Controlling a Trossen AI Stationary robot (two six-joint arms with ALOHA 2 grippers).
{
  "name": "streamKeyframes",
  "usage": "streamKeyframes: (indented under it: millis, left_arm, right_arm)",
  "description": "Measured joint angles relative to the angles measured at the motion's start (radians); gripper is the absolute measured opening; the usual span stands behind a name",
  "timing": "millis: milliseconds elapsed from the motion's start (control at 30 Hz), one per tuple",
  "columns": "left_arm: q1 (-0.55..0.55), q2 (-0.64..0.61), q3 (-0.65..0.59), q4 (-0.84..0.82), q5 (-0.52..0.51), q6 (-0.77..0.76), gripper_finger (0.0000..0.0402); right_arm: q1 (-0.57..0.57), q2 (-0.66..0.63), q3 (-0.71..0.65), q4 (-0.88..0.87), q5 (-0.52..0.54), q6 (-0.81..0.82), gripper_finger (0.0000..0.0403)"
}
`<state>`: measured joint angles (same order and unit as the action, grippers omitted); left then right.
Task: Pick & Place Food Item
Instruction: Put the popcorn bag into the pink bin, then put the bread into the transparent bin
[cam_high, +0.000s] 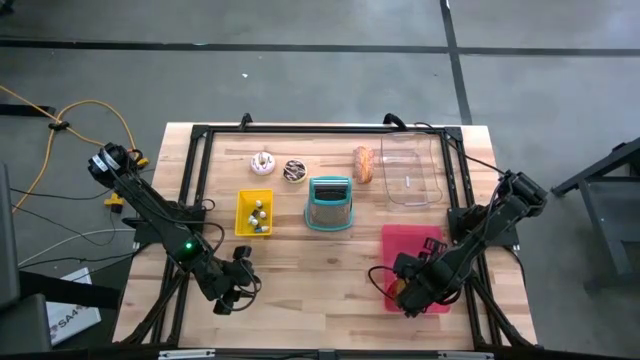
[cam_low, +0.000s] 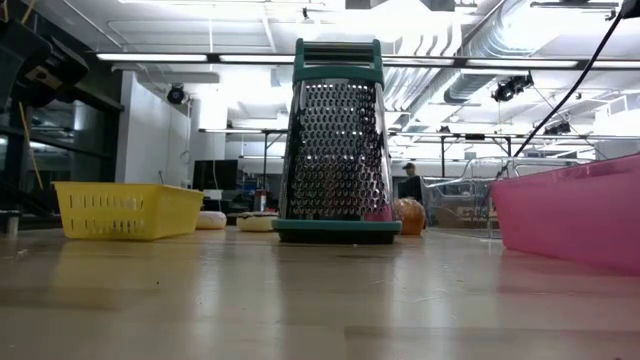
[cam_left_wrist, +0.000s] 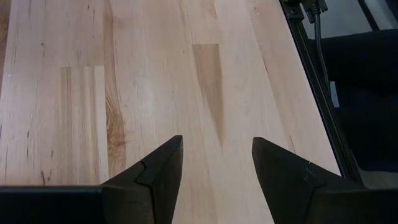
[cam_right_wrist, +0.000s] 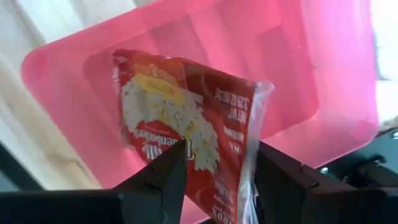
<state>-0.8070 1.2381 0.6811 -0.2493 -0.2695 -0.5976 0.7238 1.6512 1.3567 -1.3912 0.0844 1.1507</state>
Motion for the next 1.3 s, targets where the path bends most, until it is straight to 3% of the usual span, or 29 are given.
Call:
streamKeyframes:
  millis: [233, 833, 967, 1300]
  left_arm:
    - [0.0, 0.0, 0.0, 0.0, 0.0, 0.0, 0.0189]
    - [0.0, 0.0, 0.0, 0.0, 0.0, 0.0, 0.0189]
    - [0.0, 0.0, 0.0, 0.0, 0.0, 0.0, 0.0189]
    - [0.0, 0.0, 0.0, 0.0, 0.0, -0.002, 0.0189]
  right_arm:
    - [0.0, 0.0, 0.0, -0.023, 0.07, 0.002, 0.0162]
    - [0.0, 0.0, 0.0, -0.018, 0.072, 0.004, 0.0162]
    - [-0.005, 0.0, 0.0, 0.002, 0.115, 0.006, 0.0162]
    - [-0.101, 0.0, 0.0, 0.125, 0.179, 0.082, 0.0162]
